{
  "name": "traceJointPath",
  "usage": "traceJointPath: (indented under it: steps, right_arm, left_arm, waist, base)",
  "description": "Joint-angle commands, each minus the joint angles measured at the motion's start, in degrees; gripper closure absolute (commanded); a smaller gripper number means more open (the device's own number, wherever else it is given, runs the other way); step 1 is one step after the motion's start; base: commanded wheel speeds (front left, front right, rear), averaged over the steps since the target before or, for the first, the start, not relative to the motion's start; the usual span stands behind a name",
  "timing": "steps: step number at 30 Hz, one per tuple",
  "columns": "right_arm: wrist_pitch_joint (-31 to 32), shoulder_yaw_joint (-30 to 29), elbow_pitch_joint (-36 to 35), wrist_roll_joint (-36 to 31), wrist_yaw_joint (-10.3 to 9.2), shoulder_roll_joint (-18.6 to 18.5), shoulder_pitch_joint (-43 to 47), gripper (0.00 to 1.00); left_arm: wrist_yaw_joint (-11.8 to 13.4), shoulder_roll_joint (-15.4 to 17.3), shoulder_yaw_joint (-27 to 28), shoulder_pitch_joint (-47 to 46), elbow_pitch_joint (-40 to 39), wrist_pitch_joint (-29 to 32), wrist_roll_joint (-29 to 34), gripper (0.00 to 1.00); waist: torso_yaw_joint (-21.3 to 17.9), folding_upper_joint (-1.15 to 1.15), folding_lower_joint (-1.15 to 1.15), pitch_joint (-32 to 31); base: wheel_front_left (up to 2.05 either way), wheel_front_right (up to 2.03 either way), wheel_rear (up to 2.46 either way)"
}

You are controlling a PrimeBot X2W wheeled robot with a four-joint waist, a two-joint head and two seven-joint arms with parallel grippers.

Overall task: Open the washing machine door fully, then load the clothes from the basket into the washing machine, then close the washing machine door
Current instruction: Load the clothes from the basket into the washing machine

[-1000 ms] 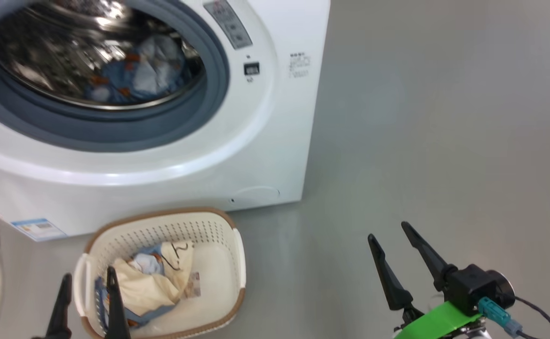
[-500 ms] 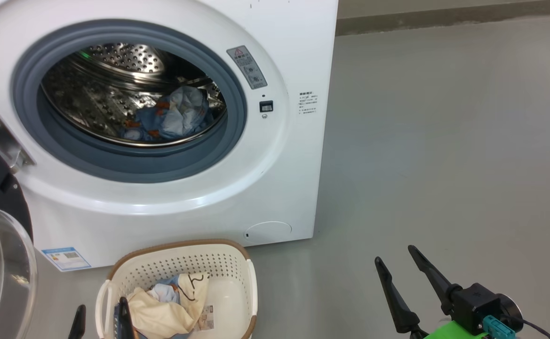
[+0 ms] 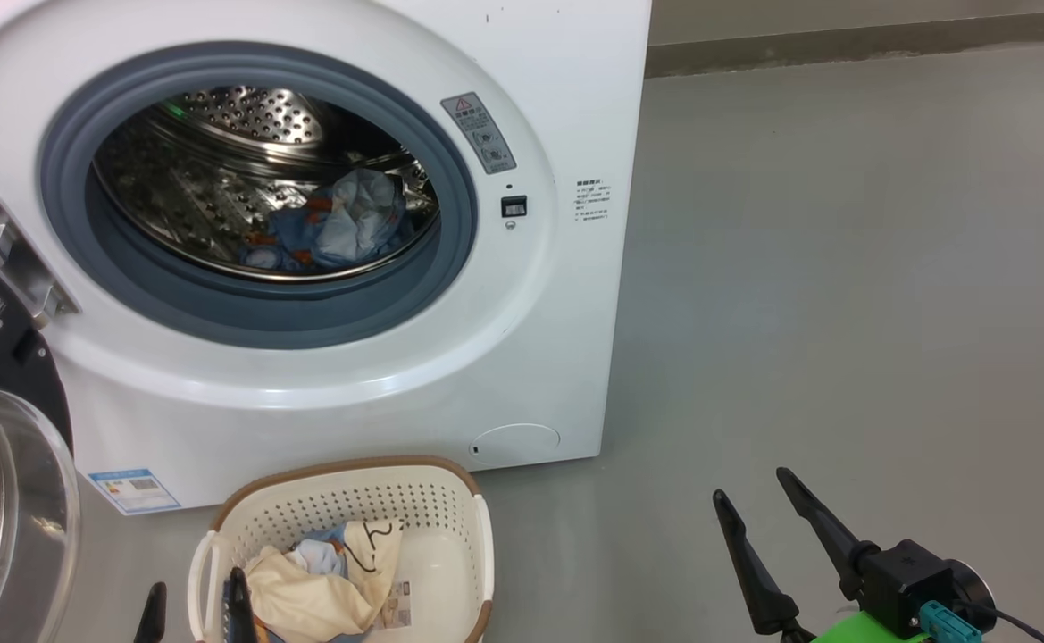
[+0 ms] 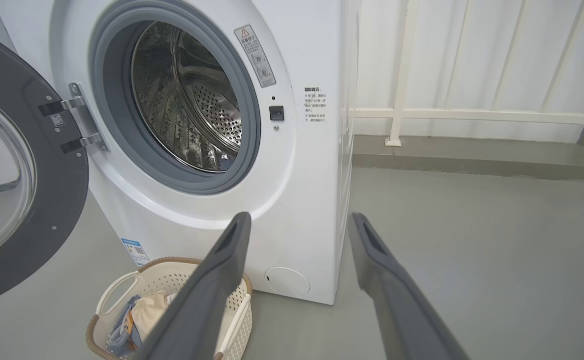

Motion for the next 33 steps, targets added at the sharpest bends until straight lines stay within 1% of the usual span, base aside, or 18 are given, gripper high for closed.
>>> traceJointPath:
  steps: [1, 13, 18, 24, 29, 30, 33]
  right_arm:
    - [0.1, 1.4, -1.8, -0.6, 0.35, 0.0, -0.5, 0.00]
    - [0.2, 1.5, -2.1, -0.5, 0.35, 0.0, -0.5, 0.00]
    - [0.1, 1.7, -2.4, -0.6, 0.35, 0.0, -0.9, 0.00]
    - [-0.1, 1.8, -2.8, -0.6, 0.35, 0.0, -2.0, 0.00]
    - [-0.5, 2.1, -3.2, -0.6, 0.35, 0.0, -3.5, 0.00]
    - [-0.5, 2.1, -3.2, -0.6, 0.35, 0.0, -3.5, 0.00]
    - [-0.8, 2.4, -3.5, -0.6, 0.35, 0.0, -4.8, 0.00]
  left_arm:
    - [0.4, 0.4, 1.8, -1.6, -0.8, -0.7, 0.3, 0.00]
    - [0.5, 0.1, 1.9, -2.0, 0.0, -0.8, 0.1, 0.00]
    - [-0.3, -0.4, 2.0, -3.3, 2.1, -0.9, -0.2, 0.00]
    - [-3.6, -1.6, 1.9, -7.4, 6.8, -1.1, -0.7, 0.00]
    - [-7.0, -3.0, 1.9, -12.9, 14.1, -1.2, -1.5, 0.00]
    - [-7.0, -3.0, 1.9, -12.9, 14.1, -1.2, -1.5, 0.00]
    - [-9.3, -3.6, 1.6, -17.0, 19.8, -1.2, -2.0, 0.00]
  waist:
    - [0.1, 0.00, 0.00, 0.0]
    - [0.6, 0.00, 0.00, 0.5]
    - [0.8, 0.00, 0.00, 1.8]
    - [0.8, 0.00, 0.00, 4.5]
    - [0.3, 0.00, 0.00, 8.1]
    - [0.3, 0.00, 0.00, 8.1]
    - [-0.2, 0.00, 0.00, 10.8]
  base:
    - [0.00, 0.00, 0.00]
    - [0.00, 0.00, 0.00]
    - [0.00, 0.00, 0.00]
    - [0.00, 0.00, 0.00]
    - [0.00, 0.00, 0.00]
    - [0.00, 0.00, 0.00]
    - [0.00, 0.00, 0.00]
